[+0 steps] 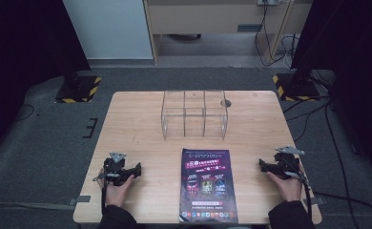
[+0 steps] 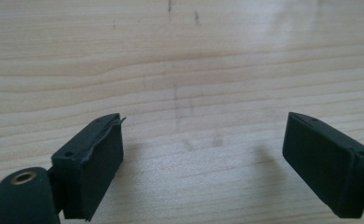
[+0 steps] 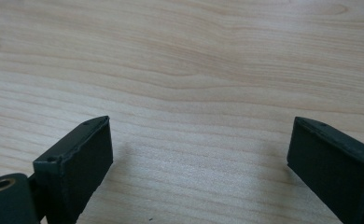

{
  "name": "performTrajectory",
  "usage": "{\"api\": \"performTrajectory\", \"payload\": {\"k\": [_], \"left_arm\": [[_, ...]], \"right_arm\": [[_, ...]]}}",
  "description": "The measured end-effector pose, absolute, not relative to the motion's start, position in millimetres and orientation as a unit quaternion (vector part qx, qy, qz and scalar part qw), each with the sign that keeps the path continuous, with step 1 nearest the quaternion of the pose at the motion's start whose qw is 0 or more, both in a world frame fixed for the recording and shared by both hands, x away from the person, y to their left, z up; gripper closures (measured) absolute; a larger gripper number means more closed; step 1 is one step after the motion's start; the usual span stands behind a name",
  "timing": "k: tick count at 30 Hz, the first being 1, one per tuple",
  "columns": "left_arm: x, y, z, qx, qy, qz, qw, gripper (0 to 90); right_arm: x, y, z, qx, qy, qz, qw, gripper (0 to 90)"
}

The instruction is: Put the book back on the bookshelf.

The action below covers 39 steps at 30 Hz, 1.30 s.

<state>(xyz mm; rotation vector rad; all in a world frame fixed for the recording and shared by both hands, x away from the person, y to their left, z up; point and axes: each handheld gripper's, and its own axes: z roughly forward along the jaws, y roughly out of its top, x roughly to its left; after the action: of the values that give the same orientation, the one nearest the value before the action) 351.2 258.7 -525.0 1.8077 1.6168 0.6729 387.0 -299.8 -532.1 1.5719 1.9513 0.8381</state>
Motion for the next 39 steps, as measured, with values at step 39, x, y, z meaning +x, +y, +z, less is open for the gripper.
{"api": "performTrajectory", "payload": {"k": [39], "left_arm": [[332.3,218.0,-483.4,0.686,0.56,0.252,0.39,16.9]], "right_arm": [[363.5,-259.8,-478.6,0.514,0.71,0.42,0.235,6.7]]}}
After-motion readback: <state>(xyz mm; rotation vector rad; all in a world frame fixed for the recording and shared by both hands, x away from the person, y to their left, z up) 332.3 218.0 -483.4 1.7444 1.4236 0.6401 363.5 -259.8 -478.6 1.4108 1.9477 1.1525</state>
